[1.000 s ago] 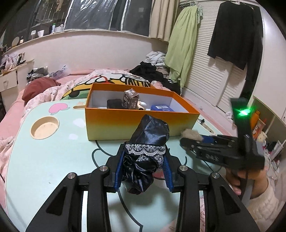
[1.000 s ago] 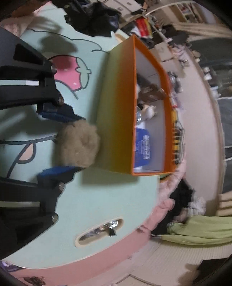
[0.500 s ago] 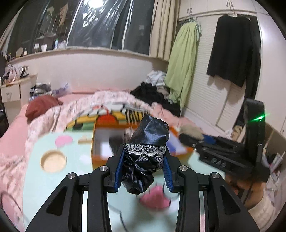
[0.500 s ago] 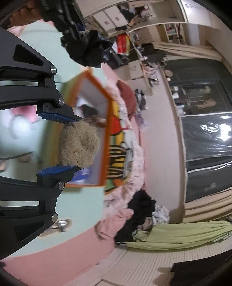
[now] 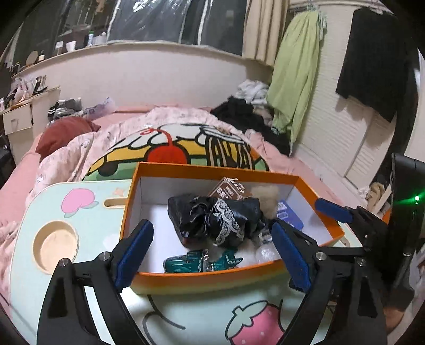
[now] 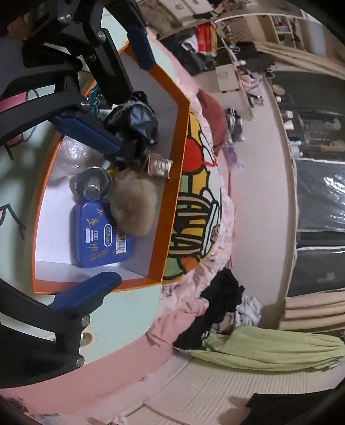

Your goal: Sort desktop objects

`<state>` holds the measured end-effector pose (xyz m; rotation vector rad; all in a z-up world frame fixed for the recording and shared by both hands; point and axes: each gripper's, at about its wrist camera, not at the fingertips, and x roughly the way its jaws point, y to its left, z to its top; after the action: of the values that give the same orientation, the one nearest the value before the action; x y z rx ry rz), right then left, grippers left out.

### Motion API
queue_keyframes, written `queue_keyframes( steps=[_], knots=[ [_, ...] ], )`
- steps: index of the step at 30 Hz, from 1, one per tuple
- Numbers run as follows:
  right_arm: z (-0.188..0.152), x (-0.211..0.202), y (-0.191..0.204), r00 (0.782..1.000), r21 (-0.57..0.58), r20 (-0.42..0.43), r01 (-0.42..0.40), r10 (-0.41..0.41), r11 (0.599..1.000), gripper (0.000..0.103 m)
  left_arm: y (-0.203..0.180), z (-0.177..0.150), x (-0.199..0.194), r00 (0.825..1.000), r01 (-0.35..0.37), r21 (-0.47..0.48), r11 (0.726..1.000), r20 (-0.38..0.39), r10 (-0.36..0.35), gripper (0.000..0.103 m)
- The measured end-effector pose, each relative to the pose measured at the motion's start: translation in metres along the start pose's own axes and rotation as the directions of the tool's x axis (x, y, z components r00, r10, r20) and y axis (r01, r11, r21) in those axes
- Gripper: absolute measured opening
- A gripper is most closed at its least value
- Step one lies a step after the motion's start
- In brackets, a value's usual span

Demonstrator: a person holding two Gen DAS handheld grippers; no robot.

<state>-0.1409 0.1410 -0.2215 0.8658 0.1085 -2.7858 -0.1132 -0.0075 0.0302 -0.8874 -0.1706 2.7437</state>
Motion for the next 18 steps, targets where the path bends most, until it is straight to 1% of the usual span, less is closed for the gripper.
queue_keyframes(
  steps=[1, 3, 4, 5, 8, 10, 12, 14, 16, 17, 18],
  knots=[
    [-0.001, 0.000, -0.001, 1.000, 0.003, 0.007, 0.000, 0.000, 1.000, 0.091, 0.001, -0.006, 0.006, 1.000, -0.003, 0.005, 1.000, 0.007, 0.003, 0.091],
    [-0.003, -0.005, -0.002, 1.000, 0.014, 0.022, 0.001, -0.001, 1.000, 0.091, 0.004, -0.017, 0.011, 0.999, -0.031, 0.004, 1.000, 0.037, 0.031, 0.091],
    [-0.003, -0.011, -0.003, 0.999, 0.024, 0.044, 0.000, -0.001, 1.000, 0.091, 0.006, -0.023, 0.012, 0.998, -0.042, 0.002, 0.999, 0.055, 0.042, 0.091],
    [-0.003, -0.023, -0.005, 0.996, 0.037, 0.090, -0.004, 0.001, 0.999, 0.091, 0.007, -0.029, 0.011, 0.996, -0.048, -0.004, 0.999, 0.074, 0.048, 0.091],
    [-0.001, -0.052, -0.008, 0.986, 0.070, 0.170, -0.014, 0.002, 0.997, 0.091, 0.010, -0.045, 0.001, 0.995, -0.025, -0.046, 0.999, 0.096, 0.030, 0.091],
    [-0.006, -0.073, -0.013, 0.983, 0.095, 0.176, -0.061, 0.044, 0.994, 0.091, 0.010, -0.058, -0.007, 0.996, -0.017, -0.066, 0.998, 0.085, 0.023, 0.091],
    [-0.016, -0.084, -0.014, 0.987, 0.111, 0.142, -0.087, 0.071, 0.990, 0.091, 0.006, -0.077, -0.013, 0.997, -0.030, -0.055, 0.998, 0.064, 0.033, 0.091],
    [-0.030, -0.090, -0.011, 0.993, 0.107, 0.081, -0.094, 0.086, 0.990, 0.091, 0.000, -0.105, -0.010, 0.997, -0.071, 0.000, 0.997, 0.013, 0.071, 0.091],
    [-0.049, -0.089, -0.006, 0.996, 0.091, 0.006, -0.088, 0.088, 0.992, 0.091, -0.004, -0.136, 0.005, 0.992, -0.106, 0.055, 0.993, -0.070, 0.110, 0.091],
    [-0.060, -0.086, -0.002, 0.996, 0.084, -0.029, -0.085, 0.088, 0.993, 0.091, -0.003, -0.153, 0.017, 0.985, -0.116, 0.073, 0.991, -0.120, 0.124, 0.091],
    [-0.070, -0.083, 0.001, 0.994, 0.078, -0.066, -0.078, 0.083, 0.994, 0.091, -0.002, -0.164, 0.026, 0.980, -0.121, 0.079, 0.990, -0.148, 0.132, 0.091]
  ],
)
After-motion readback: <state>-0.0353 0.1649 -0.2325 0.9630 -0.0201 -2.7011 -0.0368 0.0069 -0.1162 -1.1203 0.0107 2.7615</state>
